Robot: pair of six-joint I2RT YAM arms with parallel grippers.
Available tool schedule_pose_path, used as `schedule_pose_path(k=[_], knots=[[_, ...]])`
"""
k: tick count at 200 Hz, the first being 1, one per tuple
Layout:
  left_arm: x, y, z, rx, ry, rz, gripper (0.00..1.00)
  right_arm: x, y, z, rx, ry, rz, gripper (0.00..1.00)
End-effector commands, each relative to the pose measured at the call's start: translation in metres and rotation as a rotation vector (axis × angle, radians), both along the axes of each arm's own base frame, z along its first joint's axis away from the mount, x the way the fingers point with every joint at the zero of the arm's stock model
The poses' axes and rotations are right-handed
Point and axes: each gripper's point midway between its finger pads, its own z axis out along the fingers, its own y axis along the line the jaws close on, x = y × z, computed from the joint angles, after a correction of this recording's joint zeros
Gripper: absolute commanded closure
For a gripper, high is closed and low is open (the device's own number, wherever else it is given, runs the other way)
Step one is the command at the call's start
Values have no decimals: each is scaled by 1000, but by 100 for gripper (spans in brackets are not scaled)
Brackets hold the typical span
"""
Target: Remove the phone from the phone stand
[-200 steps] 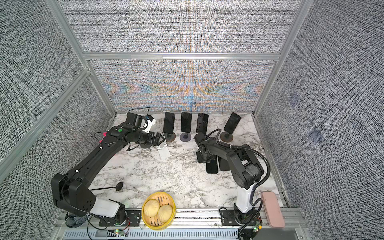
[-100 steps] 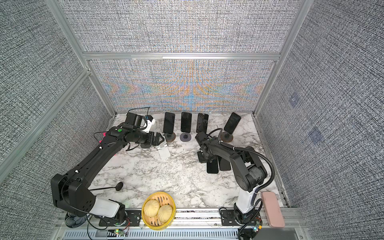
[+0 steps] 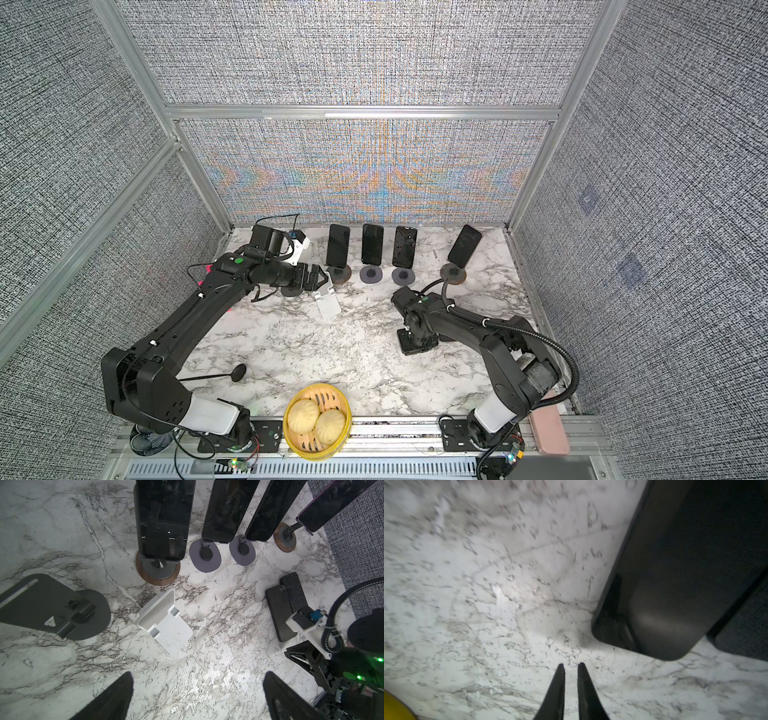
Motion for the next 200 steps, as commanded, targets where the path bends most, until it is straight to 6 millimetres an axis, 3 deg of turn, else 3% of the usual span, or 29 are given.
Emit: schedule_pose_path(k=[1,83,122,200], knots=[[1,0,-2,0,4,-3,1,-4,-2,-5,3,28,-29,85],[1,0,-3,-1,9,-4,1,11,-27,-24,-77,33,-54,85],[2,1,-6,5,15,-2,1,19,-42,-20,-93,15,-68,85],[3,2,-6,5,16,2,1,25,-50,-5,-87,-10,-85,85]])
